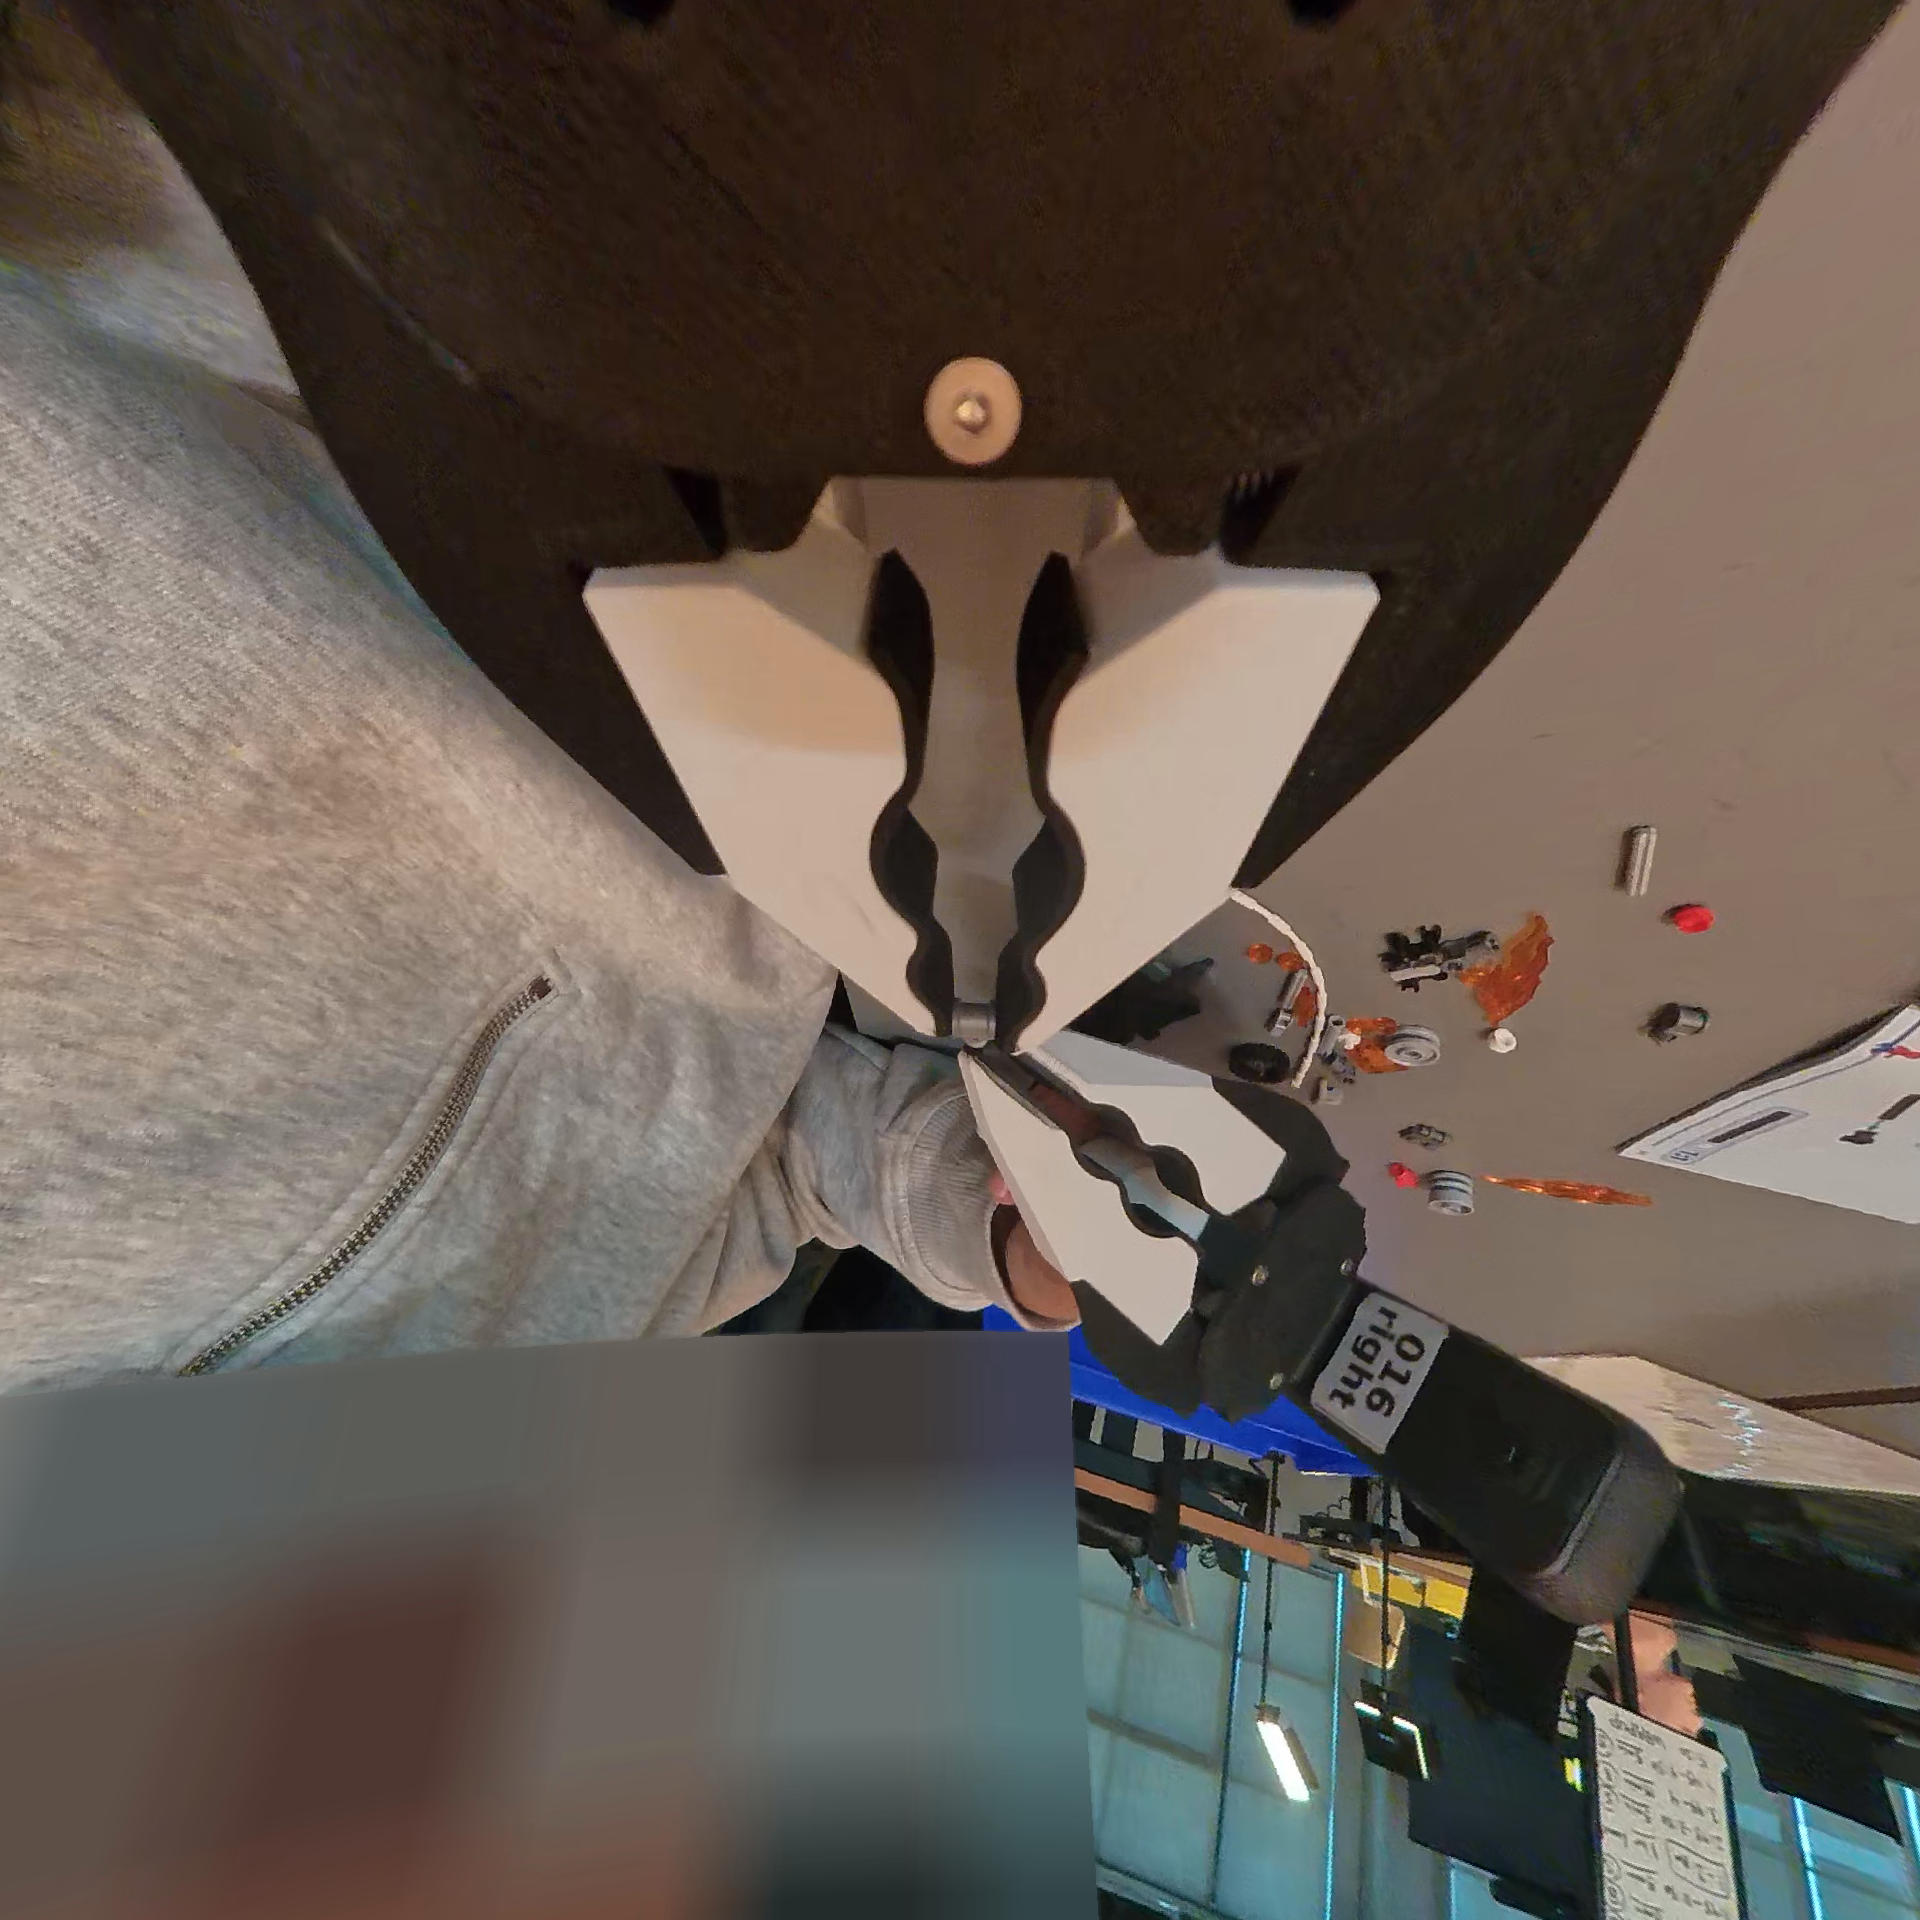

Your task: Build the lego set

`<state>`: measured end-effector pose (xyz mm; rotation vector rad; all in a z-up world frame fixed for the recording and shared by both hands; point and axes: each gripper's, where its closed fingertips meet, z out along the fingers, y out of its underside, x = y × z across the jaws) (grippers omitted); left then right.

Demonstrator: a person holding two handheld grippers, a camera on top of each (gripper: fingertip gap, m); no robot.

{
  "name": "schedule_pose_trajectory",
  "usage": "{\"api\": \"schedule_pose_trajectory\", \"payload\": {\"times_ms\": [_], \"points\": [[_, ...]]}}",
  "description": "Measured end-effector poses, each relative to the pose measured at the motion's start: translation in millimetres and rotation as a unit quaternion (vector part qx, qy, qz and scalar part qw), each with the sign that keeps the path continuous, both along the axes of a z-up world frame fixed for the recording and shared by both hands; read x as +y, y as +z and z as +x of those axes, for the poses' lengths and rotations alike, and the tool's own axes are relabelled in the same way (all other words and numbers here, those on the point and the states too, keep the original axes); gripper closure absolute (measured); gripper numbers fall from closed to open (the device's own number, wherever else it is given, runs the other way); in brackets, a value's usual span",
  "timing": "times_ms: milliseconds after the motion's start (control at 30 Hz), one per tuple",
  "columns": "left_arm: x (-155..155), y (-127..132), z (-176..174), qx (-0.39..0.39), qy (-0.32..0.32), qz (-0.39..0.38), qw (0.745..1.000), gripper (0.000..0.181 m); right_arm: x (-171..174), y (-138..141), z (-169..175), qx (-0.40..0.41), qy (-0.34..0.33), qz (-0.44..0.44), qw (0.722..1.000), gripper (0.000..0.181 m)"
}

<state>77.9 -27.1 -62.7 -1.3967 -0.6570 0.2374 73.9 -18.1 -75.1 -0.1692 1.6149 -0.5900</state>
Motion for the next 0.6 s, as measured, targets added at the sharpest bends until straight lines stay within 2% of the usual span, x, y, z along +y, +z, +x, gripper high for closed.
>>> {"api": "schedule_pose_trajectory", "payload": {"times_ms": [600], "points": [[-2.0, 1.8, -1.4, -0.011, -0.001, 0.023, 1.000, 0.176, -3.6, 3.8, 0.1, 0.036, -0.020, -0.031, 0.999, 0.181]]}}
